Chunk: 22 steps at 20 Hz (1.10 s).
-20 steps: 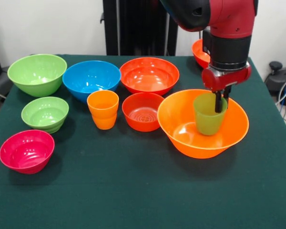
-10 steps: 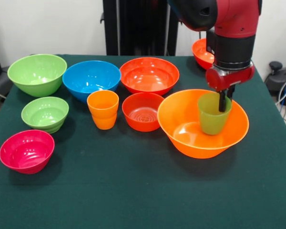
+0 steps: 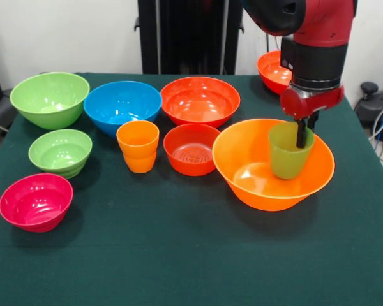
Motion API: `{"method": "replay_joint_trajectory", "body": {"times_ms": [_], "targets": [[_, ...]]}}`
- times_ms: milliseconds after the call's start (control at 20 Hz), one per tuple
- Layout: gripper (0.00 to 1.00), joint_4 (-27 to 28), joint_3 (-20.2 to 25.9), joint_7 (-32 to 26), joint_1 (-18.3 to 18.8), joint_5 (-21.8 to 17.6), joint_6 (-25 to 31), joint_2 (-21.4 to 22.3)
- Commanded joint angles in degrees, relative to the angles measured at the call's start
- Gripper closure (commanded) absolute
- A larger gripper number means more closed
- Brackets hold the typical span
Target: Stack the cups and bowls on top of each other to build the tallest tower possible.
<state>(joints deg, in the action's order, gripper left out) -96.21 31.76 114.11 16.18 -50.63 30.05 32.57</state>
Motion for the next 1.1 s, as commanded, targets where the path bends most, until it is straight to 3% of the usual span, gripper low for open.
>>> {"method": "replay_joint_trajectory", "body": {"times_ms": [50, 1100], "targets": [[1.0, 0.01, -2.72, -3.87, -0.75, -5.65, -2.8, -0.66], [1.0, 4.93, 0.05, -8.61, 2.33, -4.11, 0.8, -4.83]]}}
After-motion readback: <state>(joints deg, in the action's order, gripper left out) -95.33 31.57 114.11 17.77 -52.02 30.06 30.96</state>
